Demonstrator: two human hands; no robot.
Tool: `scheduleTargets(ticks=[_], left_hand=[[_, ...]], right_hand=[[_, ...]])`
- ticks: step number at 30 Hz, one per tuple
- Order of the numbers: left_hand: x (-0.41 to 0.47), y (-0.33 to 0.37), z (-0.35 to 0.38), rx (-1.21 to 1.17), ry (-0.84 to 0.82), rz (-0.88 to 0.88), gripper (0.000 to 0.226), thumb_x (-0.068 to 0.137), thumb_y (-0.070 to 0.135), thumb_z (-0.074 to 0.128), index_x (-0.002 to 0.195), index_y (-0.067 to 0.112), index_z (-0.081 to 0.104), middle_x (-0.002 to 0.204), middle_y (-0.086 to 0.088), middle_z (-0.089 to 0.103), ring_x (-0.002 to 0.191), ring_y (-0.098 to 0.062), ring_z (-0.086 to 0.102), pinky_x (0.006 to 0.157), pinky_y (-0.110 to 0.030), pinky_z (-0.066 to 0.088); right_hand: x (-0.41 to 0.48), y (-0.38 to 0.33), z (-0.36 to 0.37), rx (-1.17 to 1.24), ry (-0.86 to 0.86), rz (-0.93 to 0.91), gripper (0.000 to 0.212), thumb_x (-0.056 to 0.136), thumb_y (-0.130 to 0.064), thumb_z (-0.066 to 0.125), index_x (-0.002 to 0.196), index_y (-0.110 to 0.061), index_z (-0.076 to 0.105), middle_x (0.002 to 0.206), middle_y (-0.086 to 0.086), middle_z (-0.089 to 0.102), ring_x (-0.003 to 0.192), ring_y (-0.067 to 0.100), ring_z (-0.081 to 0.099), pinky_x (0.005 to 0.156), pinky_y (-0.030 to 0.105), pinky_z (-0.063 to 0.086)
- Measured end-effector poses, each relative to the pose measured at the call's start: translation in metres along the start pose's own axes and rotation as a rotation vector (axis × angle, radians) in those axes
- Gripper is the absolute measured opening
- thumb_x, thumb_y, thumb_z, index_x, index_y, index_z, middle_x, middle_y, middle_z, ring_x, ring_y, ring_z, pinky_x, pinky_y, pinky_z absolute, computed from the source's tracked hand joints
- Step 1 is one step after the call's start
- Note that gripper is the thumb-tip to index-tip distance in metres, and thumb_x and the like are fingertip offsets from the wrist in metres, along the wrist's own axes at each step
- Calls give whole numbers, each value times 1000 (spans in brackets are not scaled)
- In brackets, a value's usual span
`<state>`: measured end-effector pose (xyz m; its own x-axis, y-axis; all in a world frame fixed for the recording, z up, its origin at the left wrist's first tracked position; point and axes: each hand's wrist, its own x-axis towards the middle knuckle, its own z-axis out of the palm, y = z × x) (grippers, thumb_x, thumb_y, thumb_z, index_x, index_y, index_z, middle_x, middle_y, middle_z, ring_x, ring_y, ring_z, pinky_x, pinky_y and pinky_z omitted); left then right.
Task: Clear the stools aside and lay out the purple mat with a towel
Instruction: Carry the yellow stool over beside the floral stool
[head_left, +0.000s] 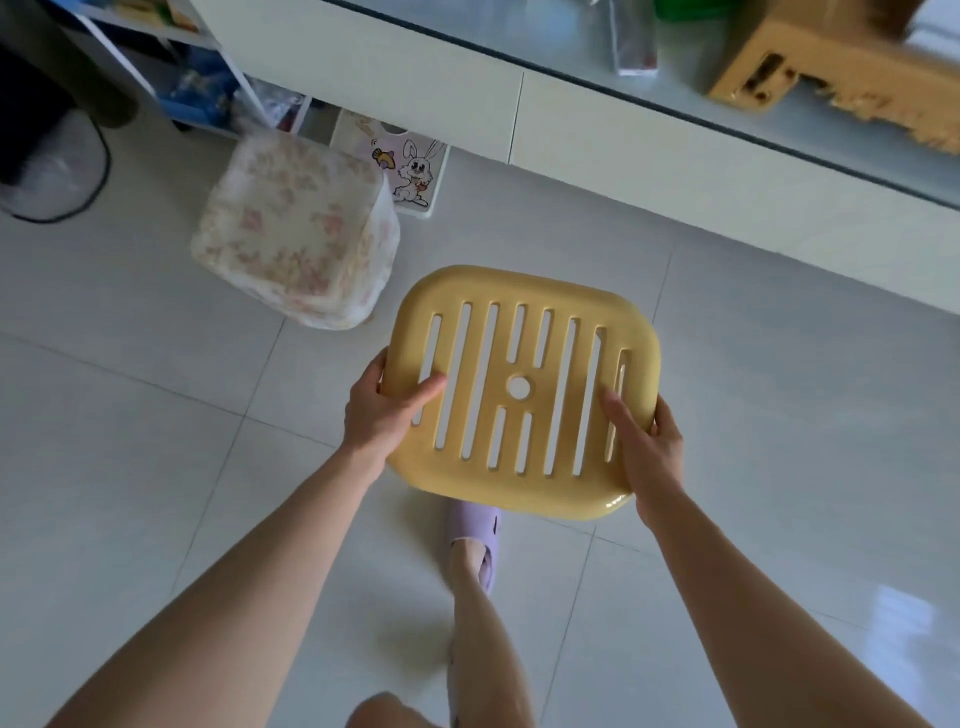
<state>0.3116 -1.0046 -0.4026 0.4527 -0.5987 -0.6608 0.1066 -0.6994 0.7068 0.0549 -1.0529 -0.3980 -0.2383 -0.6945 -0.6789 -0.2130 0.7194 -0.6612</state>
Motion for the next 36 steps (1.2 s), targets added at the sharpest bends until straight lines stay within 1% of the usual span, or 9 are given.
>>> scheduleTargets(ticks=[5, 8, 10, 16, 23, 27, 29, 32, 36], left_hand=[[72, 15, 1, 13, -31, -31, 48, 71, 39, 80, 113, 31, 59, 97, 12, 67, 90, -6, 63, 65, -19, 47], [113, 17, 0, 28, -35, -42, 52, 69, 40, 81, 116, 28, 61, 99, 10, 69, 91, -9, 65, 78, -27, 51], [144, 16, 1, 40, -47, -46, 56, 68, 42, 82, 118, 29, 61, 101, 9, 70, 94, -11, 66, 80, -30, 51], [215, 16, 8, 52, -93, -8, 55, 71, 34, 81, 121, 24, 60, 102, 8, 70, 91, -8, 66, 70, -21, 49], [273, 19, 12, 87, -105, 15, 63, 69, 37, 81, 126, 25, 58, 106, 7, 70, 89, -6, 67, 56, -15, 50], [299, 20, 15, 97, -86, 29, 66, 67, 37, 83, 126, 25, 58, 107, 6, 70, 93, -10, 68, 69, -25, 56], [310, 22, 16, 102, -94, 33, 67, 68, 37, 82, 128, 25, 56, 107, 8, 69, 93, -6, 66, 66, -16, 54], [316, 26, 19, 109, -97, 30, 64, 72, 34, 80, 129, 24, 54, 103, 11, 66, 85, 5, 60, 53, -4, 45], [322, 22, 22, 91, -87, 13, 60, 75, 27, 79, 130, 25, 52, 93, 17, 64, 73, 11, 57, 46, -1, 40]], right_hand=[[48, -23, 43, -3, 12, 24, 49, 79, -46, 71, 123, -32, 55, 98, -13, 66, 92, 9, 63, 86, 35, 50], [74, -27, 65, -1, 10, 40, 41, 77, -47, 72, 114, -36, 57, 99, -11, 68, 94, 12, 65, 87, 36, 52], [92, -29, 82, 5, 25, 54, 40, 76, -48, 73, 111, -38, 56, 98, -12, 68, 94, 12, 65, 86, 36, 52], [140, -25, 124, 20, 86, 73, 56, 78, -47, 72, 128, -29, 54, 101, -11, 66, 93, 11, 63, 83, 35, 50], [184, -26, 161, 38, 118, 82, 50, 81, -44, 70, 126, -29, 55, 94, -14, 65, 87, 6, 61, 82, 35, 49], [205, -31, 174, 62, 110, 70, 48, 82, -41, 70, 125, -26, 56, 89, -13, 64, 80, 5, 60, 71, 26, 48], [213, -33, 180, 69, 107, 65, 48, 82, -41, 70, 125, -26, 56, 88, -12, 64, 78, 4, 60, 65, 22, 46], [220, -32, 184, 73, 109, 68, 47, 82, -40, 70, 125, -26, 55, 88, -13, 63, 80, 3, 59, 71, 25, 48], [228, -31, 189, 69, 108, 81, 50, 81, -42, 71, 126, -28, 55, 90, -15, 63, 82, 2, 59, 79, 31, 47]])
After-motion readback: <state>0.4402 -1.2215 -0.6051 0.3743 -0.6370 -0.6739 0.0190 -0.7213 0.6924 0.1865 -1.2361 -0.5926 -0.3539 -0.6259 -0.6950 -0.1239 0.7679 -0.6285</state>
